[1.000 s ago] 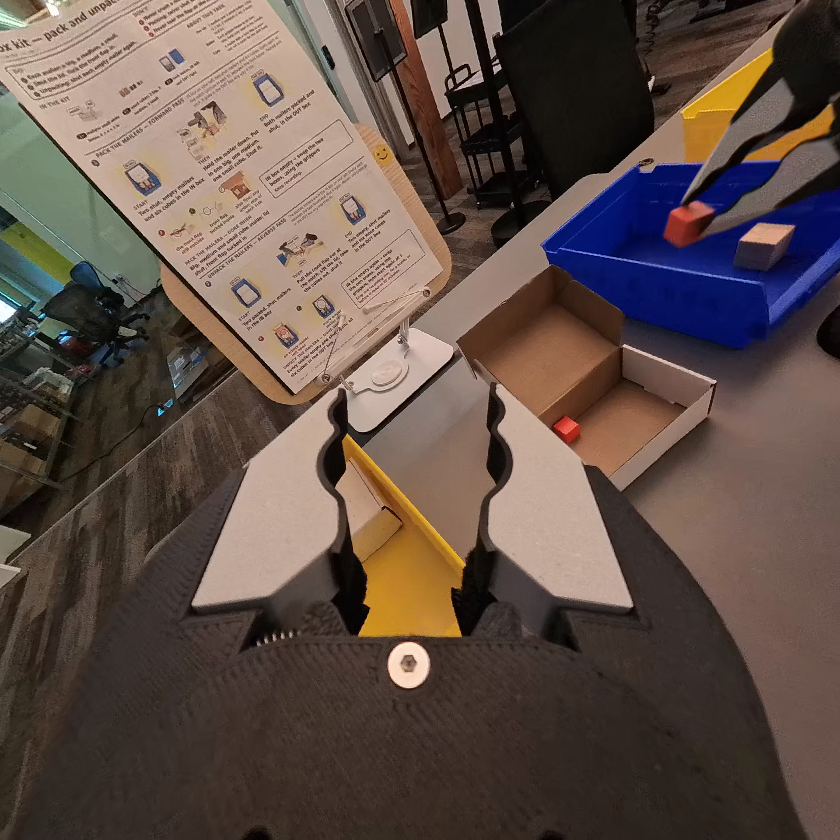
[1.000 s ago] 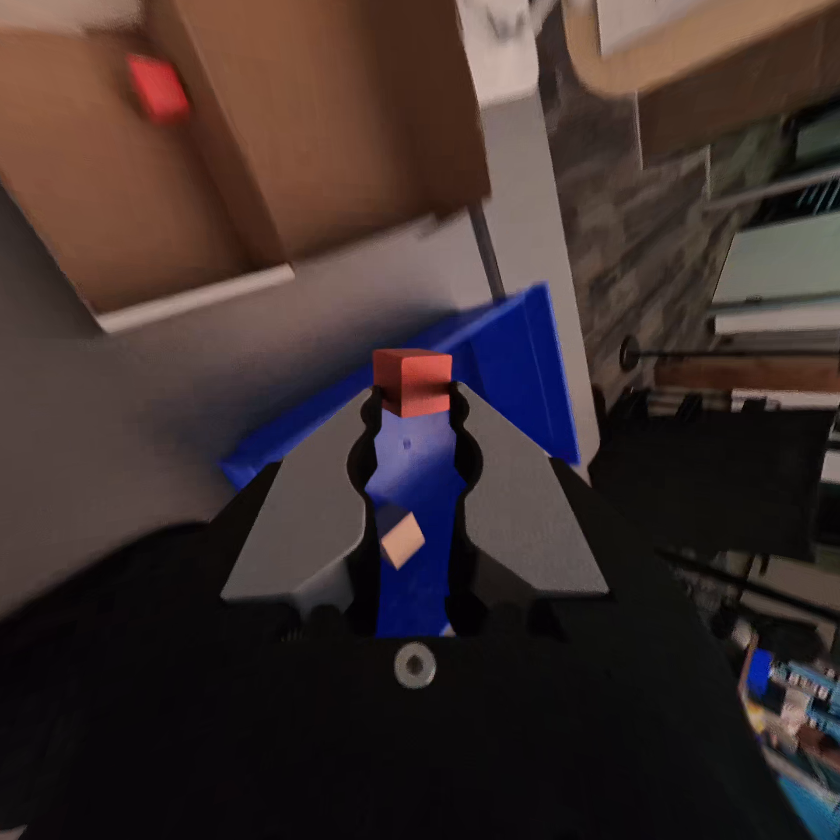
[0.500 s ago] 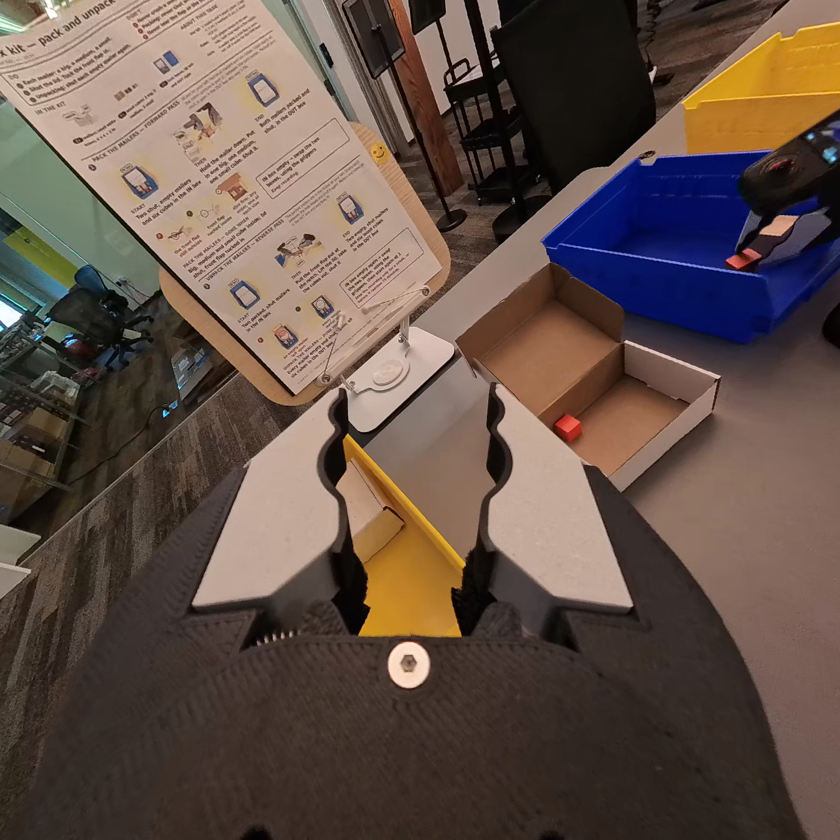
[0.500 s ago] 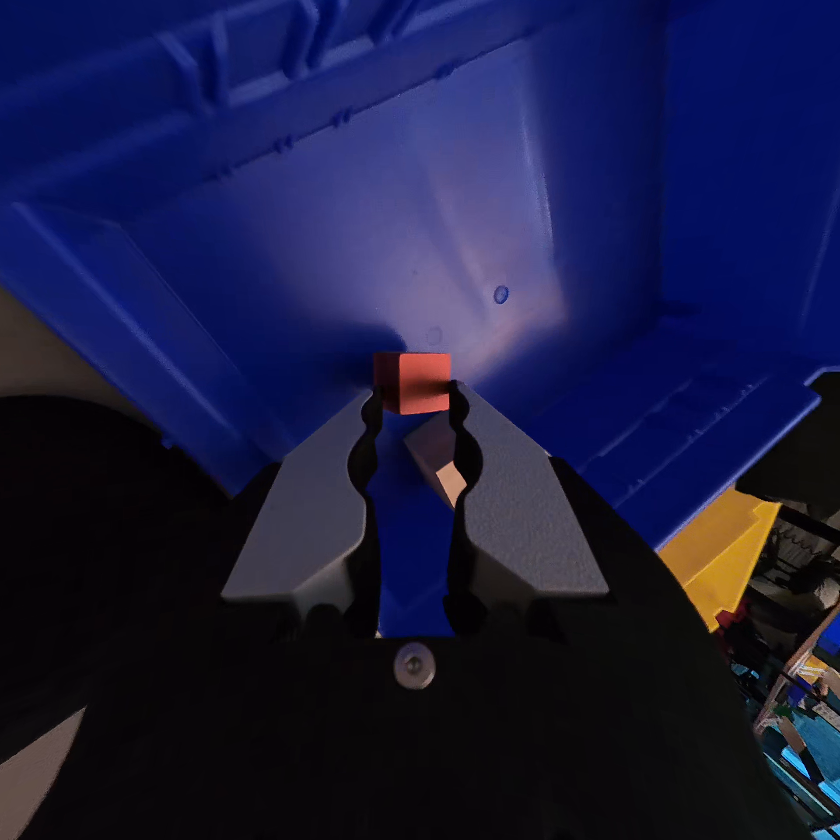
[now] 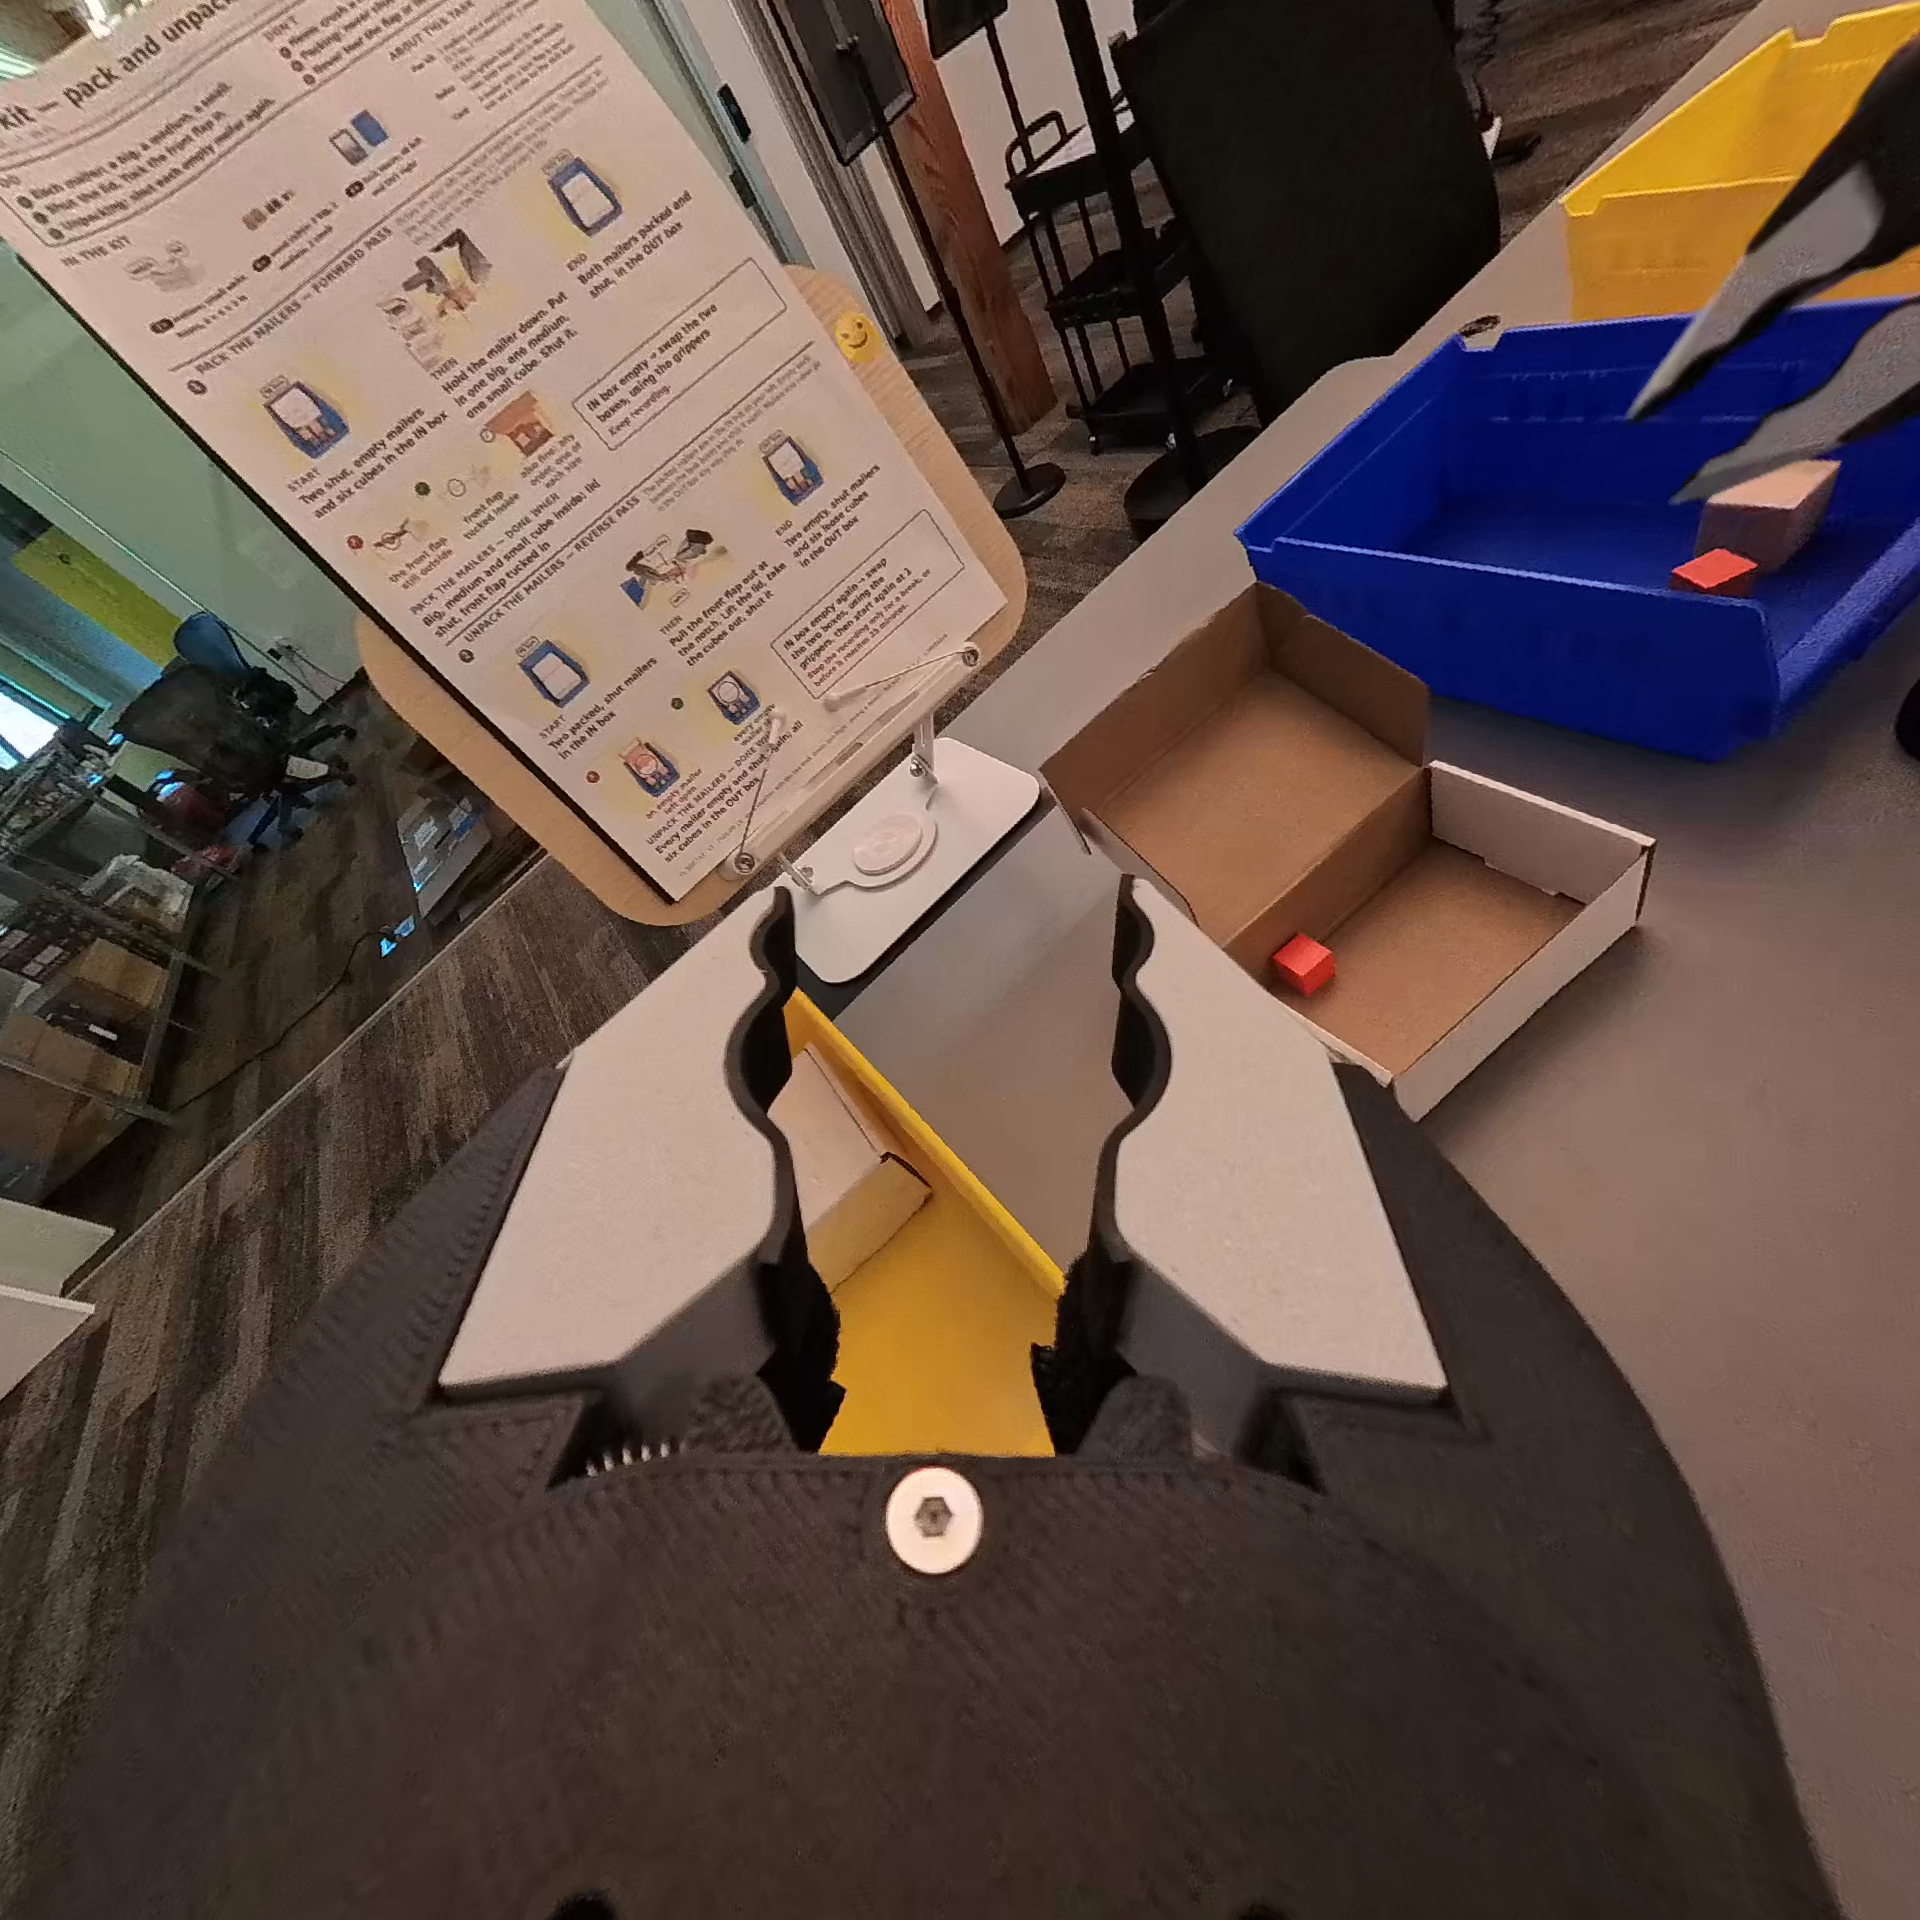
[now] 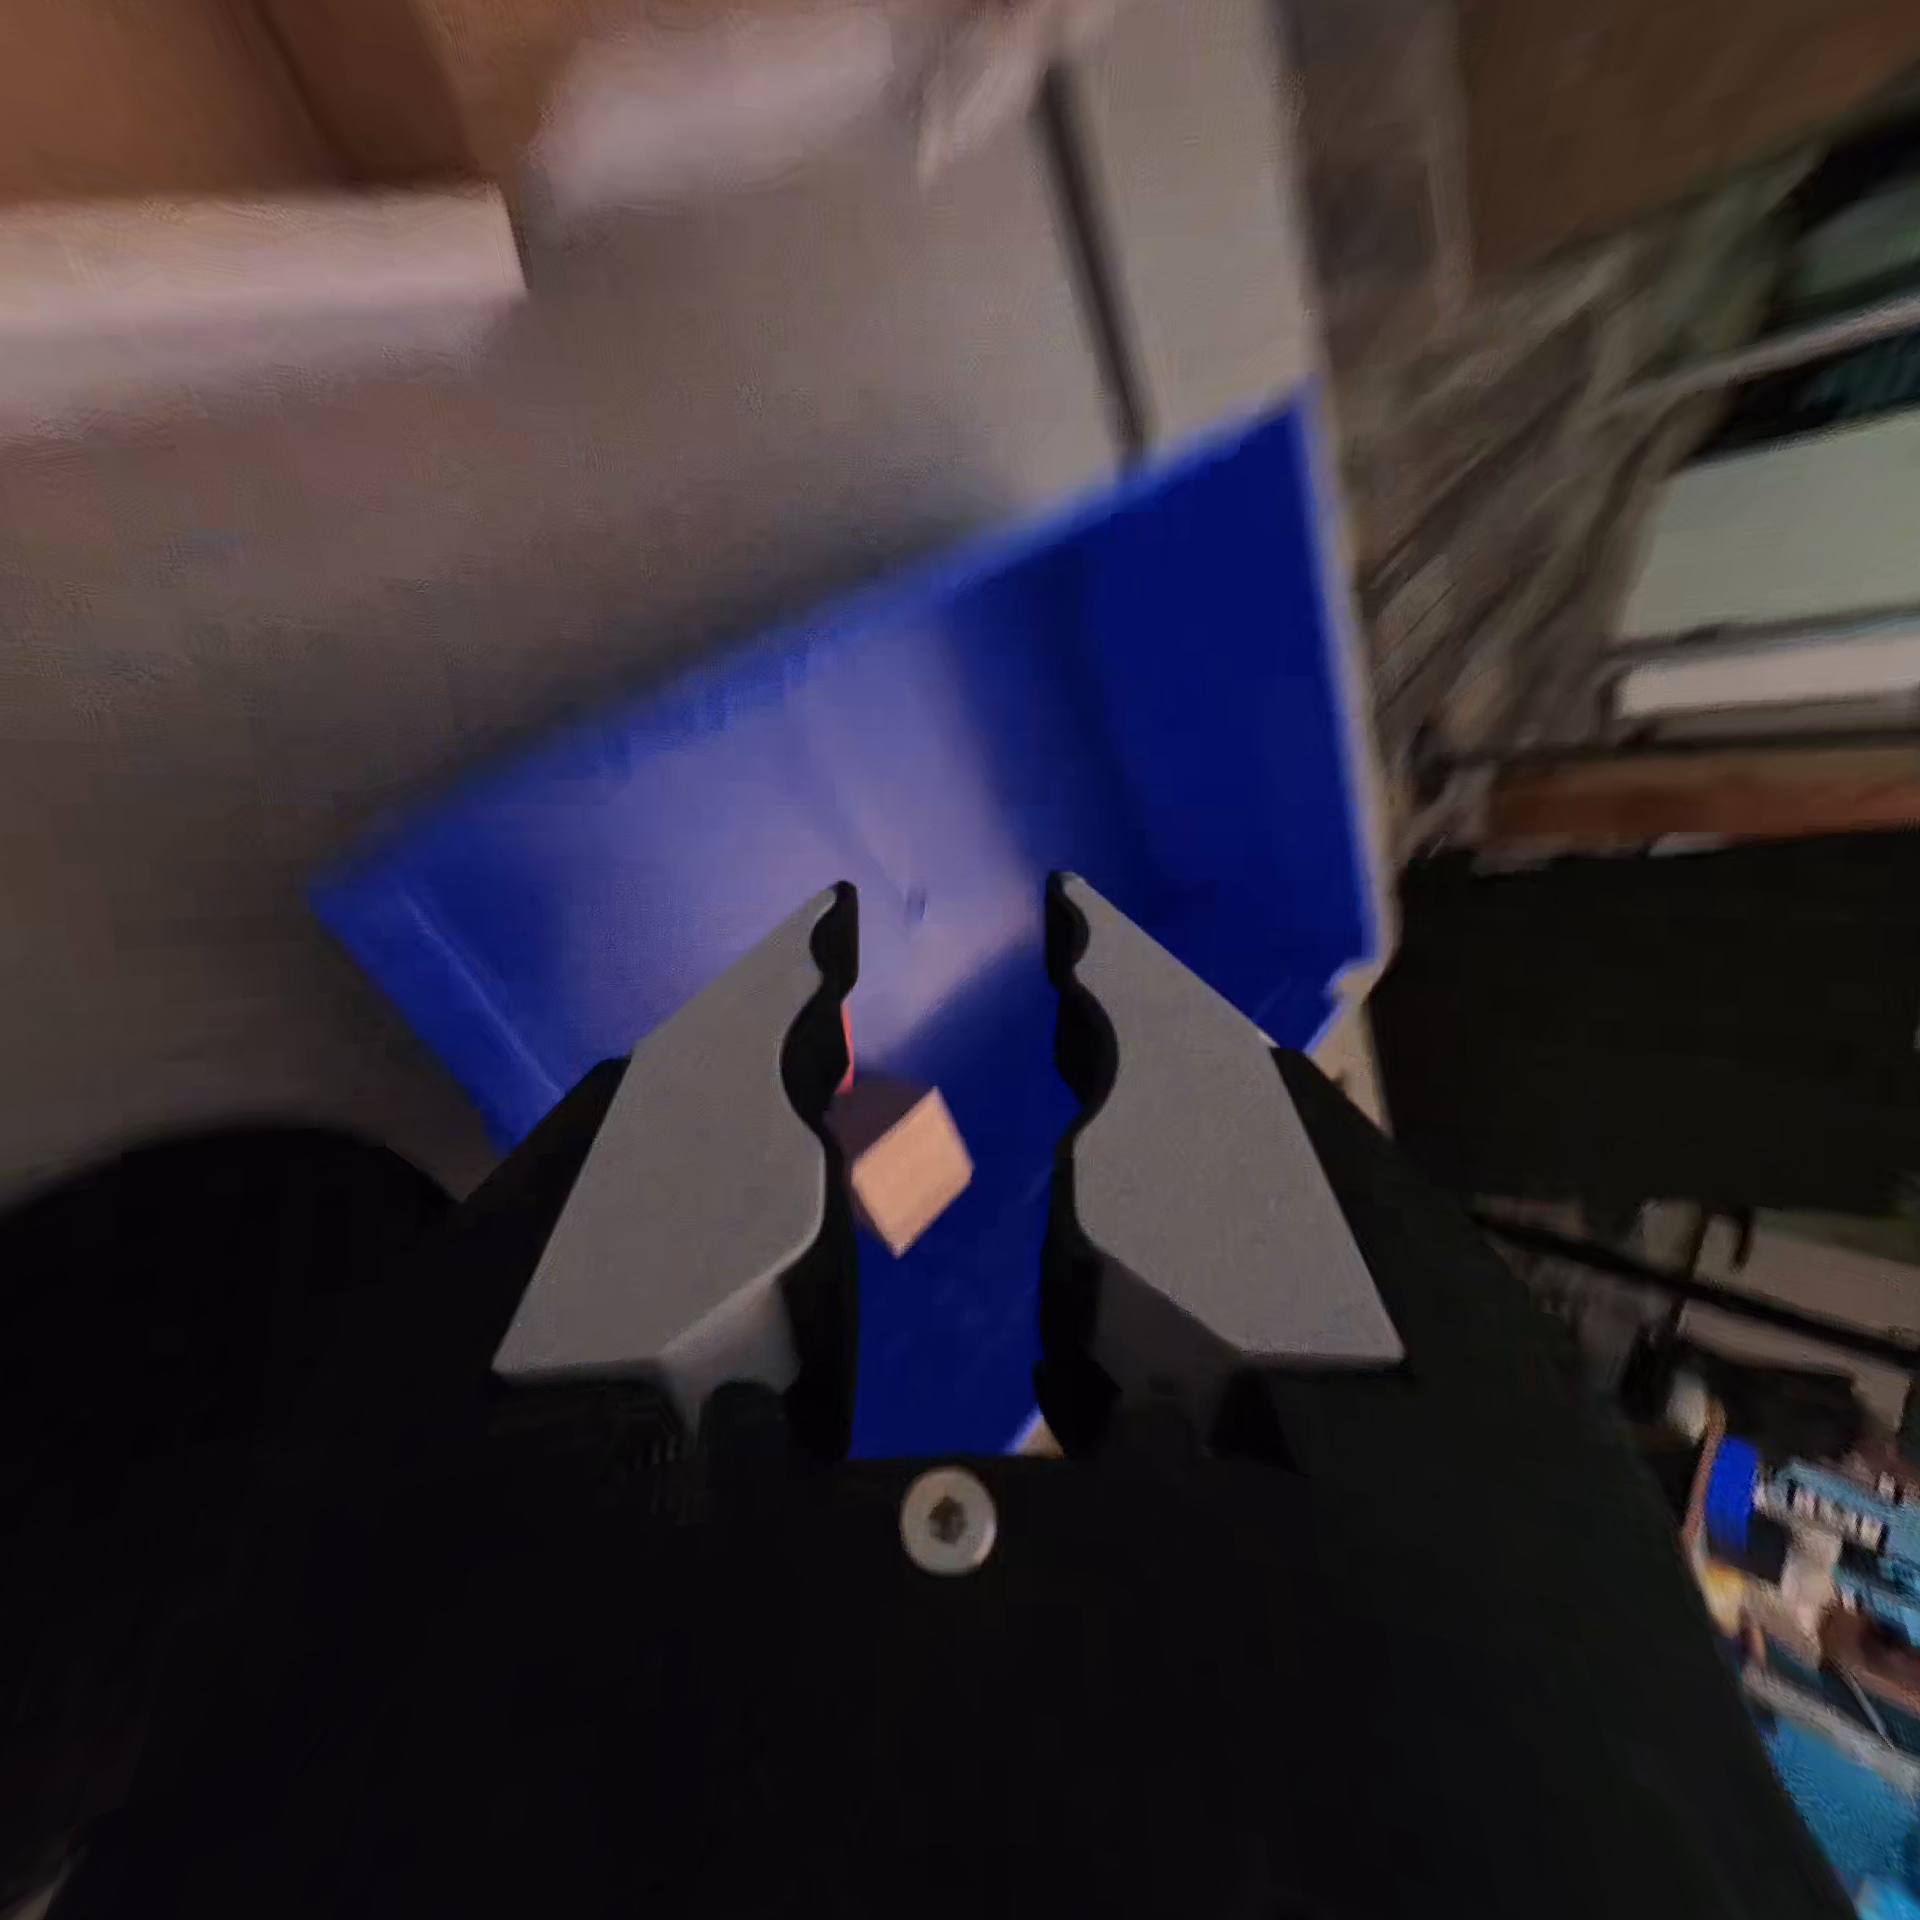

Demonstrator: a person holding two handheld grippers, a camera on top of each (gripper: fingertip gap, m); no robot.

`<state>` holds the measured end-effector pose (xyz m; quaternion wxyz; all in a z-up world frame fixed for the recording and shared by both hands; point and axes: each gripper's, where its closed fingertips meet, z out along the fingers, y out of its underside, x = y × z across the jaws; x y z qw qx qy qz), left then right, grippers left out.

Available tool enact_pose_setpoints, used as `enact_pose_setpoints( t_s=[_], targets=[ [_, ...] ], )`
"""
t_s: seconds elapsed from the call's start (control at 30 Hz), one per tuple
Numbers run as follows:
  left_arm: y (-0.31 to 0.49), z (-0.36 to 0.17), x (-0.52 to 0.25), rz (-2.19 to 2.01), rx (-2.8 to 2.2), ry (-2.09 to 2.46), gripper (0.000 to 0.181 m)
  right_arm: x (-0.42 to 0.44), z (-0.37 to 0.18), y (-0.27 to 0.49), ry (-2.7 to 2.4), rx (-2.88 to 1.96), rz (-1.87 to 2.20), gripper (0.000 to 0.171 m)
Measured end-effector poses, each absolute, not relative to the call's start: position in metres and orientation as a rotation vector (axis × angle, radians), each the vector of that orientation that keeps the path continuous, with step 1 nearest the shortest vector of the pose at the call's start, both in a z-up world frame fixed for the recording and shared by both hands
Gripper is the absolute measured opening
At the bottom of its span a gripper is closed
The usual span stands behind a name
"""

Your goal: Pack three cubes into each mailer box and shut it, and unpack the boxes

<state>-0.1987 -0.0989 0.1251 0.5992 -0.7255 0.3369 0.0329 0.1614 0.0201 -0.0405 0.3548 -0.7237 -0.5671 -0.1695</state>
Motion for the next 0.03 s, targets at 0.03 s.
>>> enact_pose_setpoints(
  t_s=[0.03],
  targets=[
    [-0.0984, 0.1252, -0.1993, 0.078, -1.683, 0.778, 0.06, 0.13, -0.0201, 0.0142, -1.441, -1.778, -0.399, 0.035]
  ],
)
